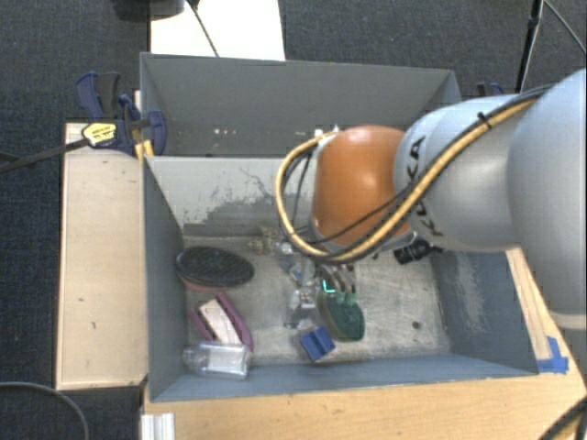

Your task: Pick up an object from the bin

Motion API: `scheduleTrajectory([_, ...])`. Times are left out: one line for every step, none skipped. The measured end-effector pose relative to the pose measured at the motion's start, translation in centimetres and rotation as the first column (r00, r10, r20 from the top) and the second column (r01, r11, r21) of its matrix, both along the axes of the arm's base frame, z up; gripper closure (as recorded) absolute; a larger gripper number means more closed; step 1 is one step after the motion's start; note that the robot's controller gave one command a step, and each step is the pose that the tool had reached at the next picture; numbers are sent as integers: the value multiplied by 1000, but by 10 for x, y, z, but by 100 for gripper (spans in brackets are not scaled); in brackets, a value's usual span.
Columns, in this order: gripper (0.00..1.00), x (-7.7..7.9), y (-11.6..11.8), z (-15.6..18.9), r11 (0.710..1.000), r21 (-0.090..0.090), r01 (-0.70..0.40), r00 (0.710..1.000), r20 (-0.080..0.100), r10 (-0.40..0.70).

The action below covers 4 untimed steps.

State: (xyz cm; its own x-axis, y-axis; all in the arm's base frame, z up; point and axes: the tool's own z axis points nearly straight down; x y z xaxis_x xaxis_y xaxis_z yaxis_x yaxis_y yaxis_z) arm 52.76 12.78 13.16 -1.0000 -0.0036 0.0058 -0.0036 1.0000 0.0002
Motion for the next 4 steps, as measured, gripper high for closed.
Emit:
scheduleTrajectory([0,-36,-87,5,988,-3,-157,988,5,157])
scheduleTrajectory([0,-31,-103,-63,981,0,-196,981,6,196])
scheduleTrajectory([100,-32,-102,-60,981,1,-193,981,1,193])
scheduleTrajectory([100,-15,-116,28,974,-3,-228,973,15,228])
